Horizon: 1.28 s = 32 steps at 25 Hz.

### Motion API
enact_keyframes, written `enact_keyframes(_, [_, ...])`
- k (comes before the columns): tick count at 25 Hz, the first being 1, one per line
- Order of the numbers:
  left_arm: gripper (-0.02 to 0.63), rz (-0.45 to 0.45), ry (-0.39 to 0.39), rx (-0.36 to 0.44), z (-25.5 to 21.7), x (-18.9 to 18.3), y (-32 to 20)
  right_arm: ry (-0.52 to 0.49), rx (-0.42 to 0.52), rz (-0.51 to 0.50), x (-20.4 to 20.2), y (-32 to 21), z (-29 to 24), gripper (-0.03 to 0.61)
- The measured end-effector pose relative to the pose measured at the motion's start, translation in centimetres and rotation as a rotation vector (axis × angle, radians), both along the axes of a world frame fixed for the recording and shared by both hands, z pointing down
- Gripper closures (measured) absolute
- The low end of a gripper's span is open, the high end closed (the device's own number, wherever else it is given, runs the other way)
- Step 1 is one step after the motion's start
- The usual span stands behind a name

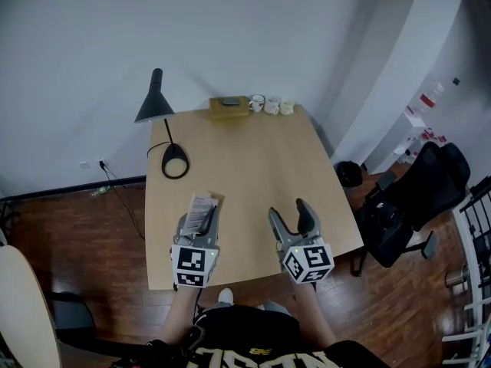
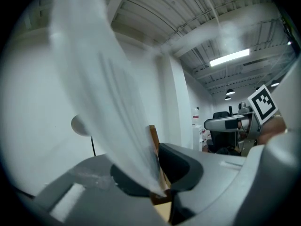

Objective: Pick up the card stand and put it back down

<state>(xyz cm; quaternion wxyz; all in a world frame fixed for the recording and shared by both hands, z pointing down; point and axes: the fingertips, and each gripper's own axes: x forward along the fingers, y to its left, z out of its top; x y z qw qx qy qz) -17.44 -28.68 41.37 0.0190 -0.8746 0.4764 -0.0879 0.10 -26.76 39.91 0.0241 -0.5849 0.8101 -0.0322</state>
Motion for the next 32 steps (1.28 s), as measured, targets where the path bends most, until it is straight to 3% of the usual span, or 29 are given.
enact_keyframes(5, [0.561, 0.016, -0.007, 0.026, -1.0, 3.1, 4.0, -0.01, 0.046, -0.015, 2.1, 3.8, -1.8, 0.258])
enact_keyframes(9, [0.561, 0.018, -0.016, 0.01, -0.8, 6.8, 8.2, -0.035, 0.047, 0.004, 6.1, 9.1, -1.9, 0.259])
enact_keyframes(14, [0.561, 0.007, -0.035, -0.005, 0.7, 11.7, 14.5, -0.067, 0.018, 0.019, 11.6, 15.6, 0.6, 0.261])
enact_keyframes(18, [0.561, -0.012, -0.06, -0.025, 2.1, 13.9, 19.3, -0.117, -0.031, -0.008, 13.6, 19.2, 3.4, 0.262])
enact_keyframes(25, [0.561, -0.094, -0.076, -0.053, 2.9, 12.4, 23.5, -0.122, -0.095, -0.111, 11.5, 21.4, 5.8, 0.264])
enact_keyframes(32, [0.561, -0.107, -0.072, -0.03, 1.5, 10.1, 23.0, -0.102, -0.044, -0.143, 8.7, 20.1, 2.8, 0.267])
